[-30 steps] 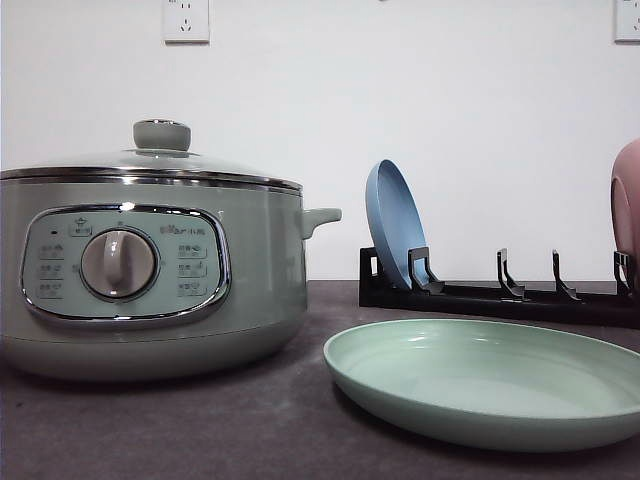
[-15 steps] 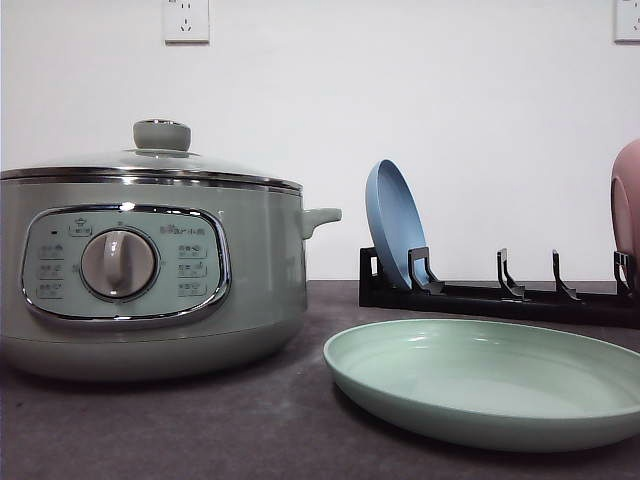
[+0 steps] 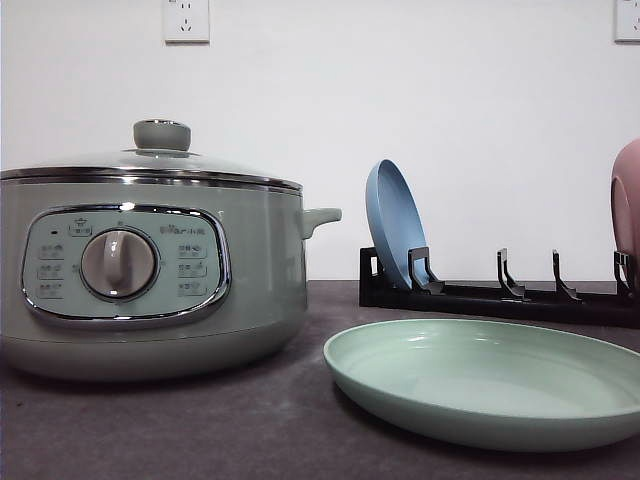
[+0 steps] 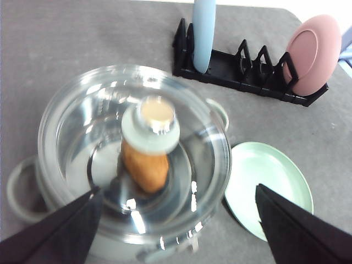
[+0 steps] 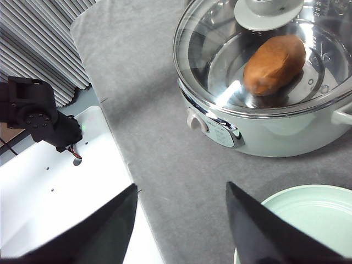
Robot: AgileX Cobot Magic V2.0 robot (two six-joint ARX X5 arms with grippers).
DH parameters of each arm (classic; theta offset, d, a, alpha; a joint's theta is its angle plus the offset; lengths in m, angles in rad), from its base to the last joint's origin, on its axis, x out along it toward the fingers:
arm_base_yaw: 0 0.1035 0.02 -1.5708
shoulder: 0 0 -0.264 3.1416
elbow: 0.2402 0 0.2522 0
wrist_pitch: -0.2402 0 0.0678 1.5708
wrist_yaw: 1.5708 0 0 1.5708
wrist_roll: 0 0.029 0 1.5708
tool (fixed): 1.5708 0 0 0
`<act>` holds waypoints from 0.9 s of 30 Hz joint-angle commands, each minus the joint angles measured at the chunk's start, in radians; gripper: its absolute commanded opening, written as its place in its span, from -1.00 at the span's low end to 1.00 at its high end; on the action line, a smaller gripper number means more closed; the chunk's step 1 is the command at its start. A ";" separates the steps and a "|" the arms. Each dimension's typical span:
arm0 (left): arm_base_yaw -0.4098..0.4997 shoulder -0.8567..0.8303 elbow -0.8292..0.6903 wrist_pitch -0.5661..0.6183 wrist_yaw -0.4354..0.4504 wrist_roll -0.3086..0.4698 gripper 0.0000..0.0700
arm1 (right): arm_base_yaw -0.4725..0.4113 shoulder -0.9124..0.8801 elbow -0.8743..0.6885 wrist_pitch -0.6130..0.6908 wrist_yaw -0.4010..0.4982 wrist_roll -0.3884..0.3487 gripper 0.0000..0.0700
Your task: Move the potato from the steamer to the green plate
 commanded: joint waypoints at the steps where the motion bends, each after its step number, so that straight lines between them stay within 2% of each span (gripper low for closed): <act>1: -0.021 0.070 0.090 -0.020 -0.029 0.013 0.59 | 0.005 0.006 0.023 0.007 -0.002 -0.012 -0.09; 8: -0.135 0.353 0.368 -0.178 -0.182 0.049 0.59 | 0.005 0.006 0.023 0.006 -0.001 -0.012 -0.09; 11: -0.177 0.448 0.435 -0.199 -0.213 0.059 0.59 | 0.005 0.006 0.023 0.006 -0.001 -0.012 -0.09; 20: -0.265 0.642 0.488 -0.201 -0.338 0.067 0.59 | 0.005 0.006 0.023 0.006 0.000 -0.012 -0.09; 27: -0.294 0.725 0.488 -0.192 -0.362 0.073 0.59 | 0.005 0.007 0.023 0.006 0.000 -0.012 -0.09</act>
